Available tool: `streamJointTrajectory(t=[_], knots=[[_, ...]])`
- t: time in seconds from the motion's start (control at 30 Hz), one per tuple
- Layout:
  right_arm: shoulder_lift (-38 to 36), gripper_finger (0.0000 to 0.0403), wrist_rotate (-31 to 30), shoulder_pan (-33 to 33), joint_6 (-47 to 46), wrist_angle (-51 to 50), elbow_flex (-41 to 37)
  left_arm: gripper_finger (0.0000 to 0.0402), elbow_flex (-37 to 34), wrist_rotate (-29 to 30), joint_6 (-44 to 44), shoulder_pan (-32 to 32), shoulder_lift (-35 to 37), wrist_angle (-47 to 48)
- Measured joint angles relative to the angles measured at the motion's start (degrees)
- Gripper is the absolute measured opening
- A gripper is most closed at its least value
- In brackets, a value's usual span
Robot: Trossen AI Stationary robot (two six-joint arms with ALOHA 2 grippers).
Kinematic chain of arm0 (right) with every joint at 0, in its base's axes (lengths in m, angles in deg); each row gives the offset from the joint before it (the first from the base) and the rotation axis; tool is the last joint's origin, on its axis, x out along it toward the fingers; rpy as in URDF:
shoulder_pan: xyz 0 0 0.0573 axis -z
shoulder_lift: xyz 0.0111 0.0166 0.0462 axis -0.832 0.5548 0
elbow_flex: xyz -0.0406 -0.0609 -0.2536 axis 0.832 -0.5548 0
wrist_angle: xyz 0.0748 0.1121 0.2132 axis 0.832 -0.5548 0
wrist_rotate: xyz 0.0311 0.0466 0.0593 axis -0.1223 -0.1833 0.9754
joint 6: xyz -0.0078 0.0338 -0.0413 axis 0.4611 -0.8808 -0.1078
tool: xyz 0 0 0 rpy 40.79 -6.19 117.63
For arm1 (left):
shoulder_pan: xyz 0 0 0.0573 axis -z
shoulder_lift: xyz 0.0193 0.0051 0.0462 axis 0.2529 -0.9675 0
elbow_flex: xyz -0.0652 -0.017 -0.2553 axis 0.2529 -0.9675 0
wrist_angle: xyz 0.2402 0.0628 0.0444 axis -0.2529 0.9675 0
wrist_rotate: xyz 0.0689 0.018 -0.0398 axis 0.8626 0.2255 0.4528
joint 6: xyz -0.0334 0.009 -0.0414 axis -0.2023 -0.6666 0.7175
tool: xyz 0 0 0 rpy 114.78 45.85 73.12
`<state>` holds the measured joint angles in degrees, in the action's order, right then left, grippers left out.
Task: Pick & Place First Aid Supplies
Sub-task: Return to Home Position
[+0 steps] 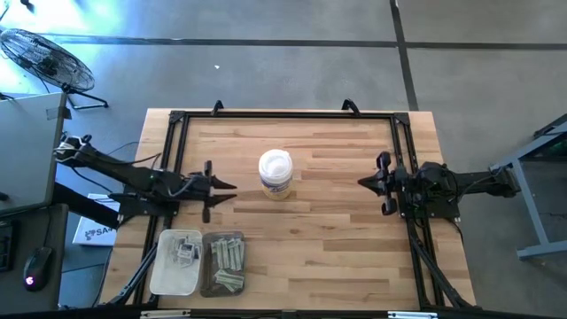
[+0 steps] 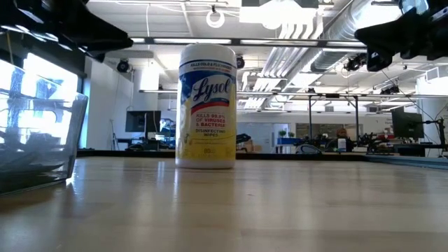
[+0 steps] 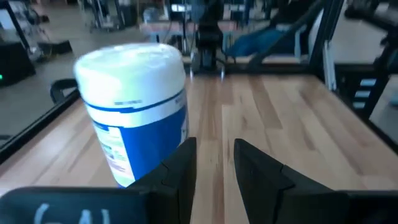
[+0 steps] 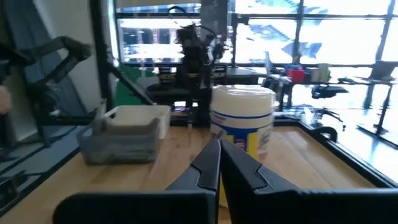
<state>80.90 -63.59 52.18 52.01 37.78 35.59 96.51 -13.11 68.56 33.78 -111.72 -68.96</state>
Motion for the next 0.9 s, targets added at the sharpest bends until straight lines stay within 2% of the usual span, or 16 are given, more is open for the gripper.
streamJointTrajectory(t=[0.1,0.3,0.37,0.43,0.53,0.67,0.8,0.9], knots=[[0.0,0.0006,-2.22,0.0,-1.09,0.0,0.0,0.0105,-3.31,-0.02,-0.09,-0.01,5.05,-1.59],[0.02,0.0002,-0.36,-0.02,-0.28,-0.81,0.0,0.0105,-9.89,-0.02,-0.31,-0.01,13.71,-4.44],[0.02,0.0004,-2.63,0.0,-1.22,-0.67,0.0,0.0105,-11.72,-0.25,0.14,0.0,16.57,-4.76],[0.02,0.0007,-5.76,0.0,-2.32,-0.53,0.0,0.0105,-13.84,-2.25,1.47,-0.01,18.89,-5.37],[0.02,0.0009,-6.74,0.0,-2.35,-0.89,0.02,0.0105,-16.83,-9.18,1.14,-0.01,21.32,-8.18],[0.04,0.0004,-5.09,-0.01,-1.29,-1.09,0.04,0.0105,-16.68,-13.61,-0.03,-0.01,22.2,-7.29],[-0.09,0.0003,-6.62,0.0,-1.0,1.47,0.09,0.0105,-16.16,-11.82,-3.34,-0.01,23.43,-5.97],[-0.07,0.0006,-5.34,0.0,0.41,0.6,0.11,0.0105,-15.2,-10.73,-4.34,-0.01,24.89,-1.38]])
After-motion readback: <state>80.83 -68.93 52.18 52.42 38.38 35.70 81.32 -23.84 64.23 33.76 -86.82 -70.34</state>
